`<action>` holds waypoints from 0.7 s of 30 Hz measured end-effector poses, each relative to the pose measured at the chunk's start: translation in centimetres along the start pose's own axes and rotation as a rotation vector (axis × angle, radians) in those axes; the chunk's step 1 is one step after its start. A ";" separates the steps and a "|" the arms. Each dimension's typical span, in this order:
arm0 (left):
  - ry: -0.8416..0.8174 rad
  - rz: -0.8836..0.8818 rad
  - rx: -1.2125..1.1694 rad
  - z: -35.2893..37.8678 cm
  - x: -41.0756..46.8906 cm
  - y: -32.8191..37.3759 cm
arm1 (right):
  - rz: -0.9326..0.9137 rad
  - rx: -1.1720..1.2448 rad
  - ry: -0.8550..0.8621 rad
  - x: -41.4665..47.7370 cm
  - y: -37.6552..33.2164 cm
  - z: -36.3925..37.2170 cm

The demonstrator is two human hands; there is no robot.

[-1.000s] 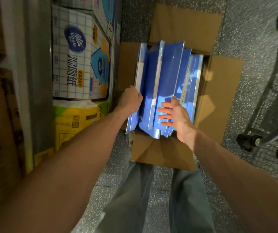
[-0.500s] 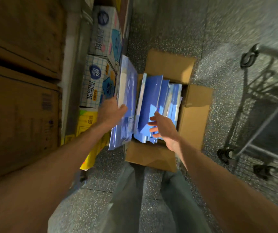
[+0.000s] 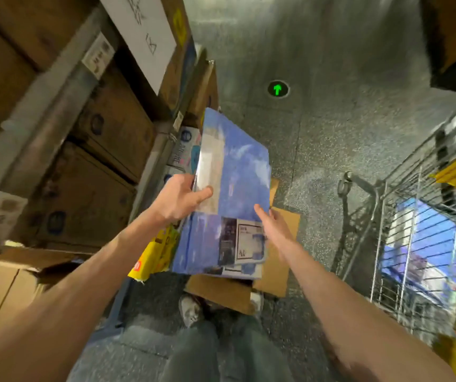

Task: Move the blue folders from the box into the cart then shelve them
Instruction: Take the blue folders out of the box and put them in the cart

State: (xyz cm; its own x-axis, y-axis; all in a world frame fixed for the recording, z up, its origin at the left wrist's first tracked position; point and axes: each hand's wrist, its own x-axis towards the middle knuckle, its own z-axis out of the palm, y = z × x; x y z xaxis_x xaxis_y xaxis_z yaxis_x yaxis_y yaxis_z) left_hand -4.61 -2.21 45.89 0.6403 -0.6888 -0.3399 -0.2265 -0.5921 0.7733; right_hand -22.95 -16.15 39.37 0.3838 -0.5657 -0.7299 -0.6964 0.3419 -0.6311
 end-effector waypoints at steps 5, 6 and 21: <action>-0.022 0.069 -0.100 -0.3 -3.6 5.5 | 0.072 0.279 -0.003 -3.9 0.7 -5.5; -0.028 0.096 -0.113 -0.3 -4.3 6.3 | 0.083 0.346 -0.022 -5.5 0.6 -6.4; -0.110 0.188 -0.410 7.3 -14.5 13.4 | -0.176 0.587 0.301 -21.6 7.8 -17.4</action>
State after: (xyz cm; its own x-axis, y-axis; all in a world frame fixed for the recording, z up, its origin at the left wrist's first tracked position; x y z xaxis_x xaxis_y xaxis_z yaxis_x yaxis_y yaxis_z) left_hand -22.27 -3.20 57.31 0.5288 -0.8221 -0.2110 -0.0082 -0.2535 0.9673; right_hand -47.28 -14.32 54.80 0.2164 -0.8054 -0.5518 -0.1619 0.5278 -0.8338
